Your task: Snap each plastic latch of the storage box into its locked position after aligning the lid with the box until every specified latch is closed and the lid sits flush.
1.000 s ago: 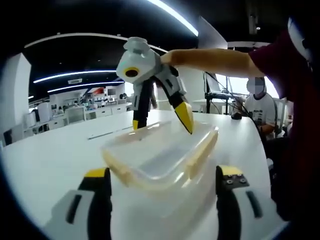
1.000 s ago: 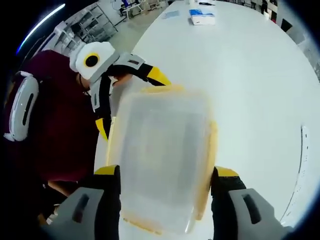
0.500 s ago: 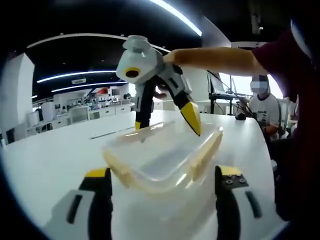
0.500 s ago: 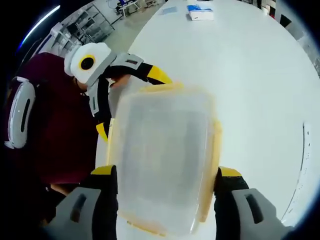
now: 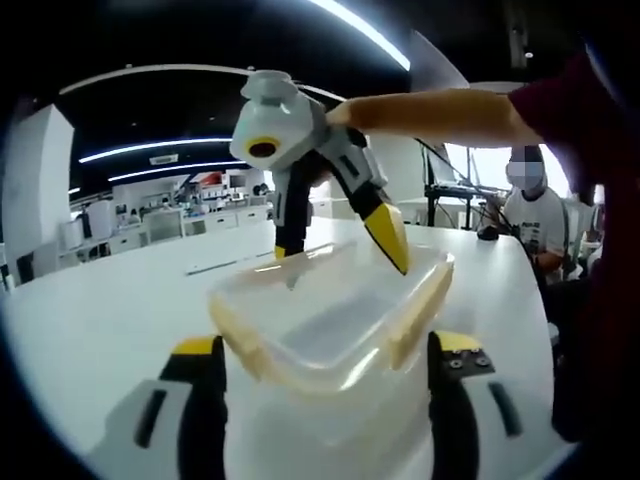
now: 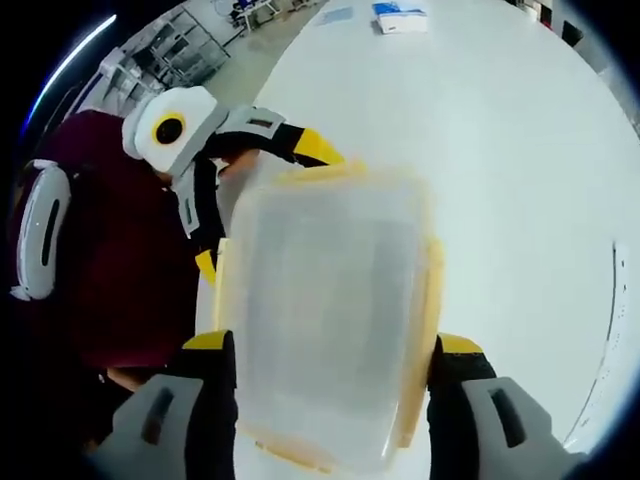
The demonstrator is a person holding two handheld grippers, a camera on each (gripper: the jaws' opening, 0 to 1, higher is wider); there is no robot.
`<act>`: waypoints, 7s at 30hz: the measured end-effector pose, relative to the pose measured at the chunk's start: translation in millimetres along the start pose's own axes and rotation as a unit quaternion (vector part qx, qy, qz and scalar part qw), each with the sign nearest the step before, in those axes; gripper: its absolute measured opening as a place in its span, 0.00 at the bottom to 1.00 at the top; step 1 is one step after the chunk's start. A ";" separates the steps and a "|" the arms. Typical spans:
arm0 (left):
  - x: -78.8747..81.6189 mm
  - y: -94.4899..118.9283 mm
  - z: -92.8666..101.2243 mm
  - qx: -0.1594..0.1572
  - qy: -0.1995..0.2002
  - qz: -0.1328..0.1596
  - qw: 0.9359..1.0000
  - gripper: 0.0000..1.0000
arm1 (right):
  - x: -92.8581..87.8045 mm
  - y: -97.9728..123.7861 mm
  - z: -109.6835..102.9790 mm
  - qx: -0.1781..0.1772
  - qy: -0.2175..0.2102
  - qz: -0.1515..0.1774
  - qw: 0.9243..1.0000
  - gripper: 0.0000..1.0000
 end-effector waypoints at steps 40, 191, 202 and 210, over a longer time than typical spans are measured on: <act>-1.1 -7.9 0.5 0.023 -0.022 -0.011 0.999 0.85 | 5.2 2.3 25.3 0.055 -0.025 -0.011 0.998 0.72; 5.3 18.6 -18.1 -0.024 0.016 0.040 0.999 1.00 | -34.1 30.9 -37.8 -0.332 0.057 0.258 0.906 1.00; 24.0 28.2 -24.9 -0.042 0.073 0.109 0.990 1.00 | -56.4 26.4 -45.9 -0.373 -0.013 0.334 0.866 1.00; 31.2 24.1 -28.7 -0.047 0.068 0.119 0.989 1.00 | -67.4 22.4 -53.0 -0.404 -0.042 0.369 0.836 1.00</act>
Point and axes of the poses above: the point that each gripper's makers call its tool centre point, and the gripper's own axes: y roughly backward along the fingers, z roughly to its right, x roughly out of its top, the point moved 6 cm from there along y, roughly backward along the fingers, and after that the axes turned 1 degree about -x, right-handed, at the moved point
